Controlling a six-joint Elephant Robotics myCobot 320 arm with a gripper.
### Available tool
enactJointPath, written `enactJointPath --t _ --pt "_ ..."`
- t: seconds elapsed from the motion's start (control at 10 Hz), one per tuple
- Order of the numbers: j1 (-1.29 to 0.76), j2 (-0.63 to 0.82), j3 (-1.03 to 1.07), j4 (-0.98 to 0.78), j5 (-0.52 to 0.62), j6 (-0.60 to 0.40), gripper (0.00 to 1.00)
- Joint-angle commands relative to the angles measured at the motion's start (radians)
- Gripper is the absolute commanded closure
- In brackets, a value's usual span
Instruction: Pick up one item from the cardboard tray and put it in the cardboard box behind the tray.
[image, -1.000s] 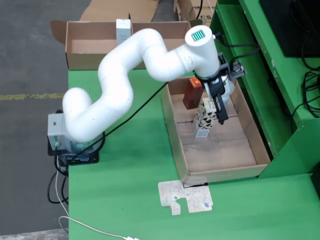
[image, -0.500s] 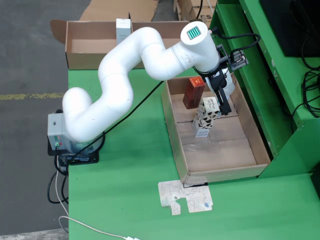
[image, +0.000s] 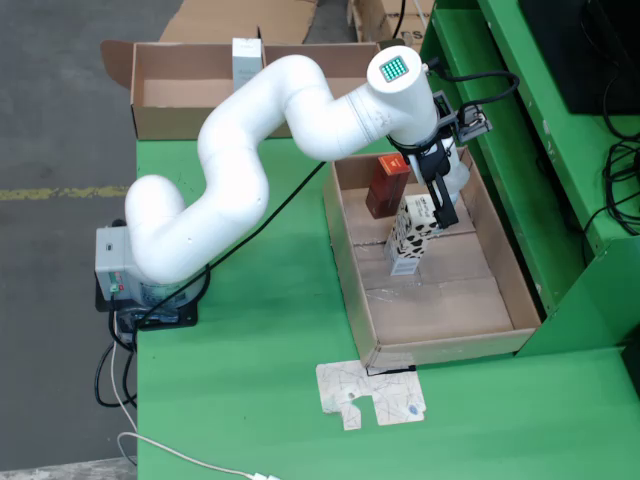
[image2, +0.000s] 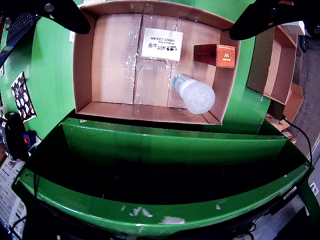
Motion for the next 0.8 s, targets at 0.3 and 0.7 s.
enactJointPath --t 0.3,0.7 --pt "0.05 0.019 0.023 -0.034 0.014 0.027 0.0" --pt "0.075 0.023 0.023 -0.077 0.013 0.042 0.0"
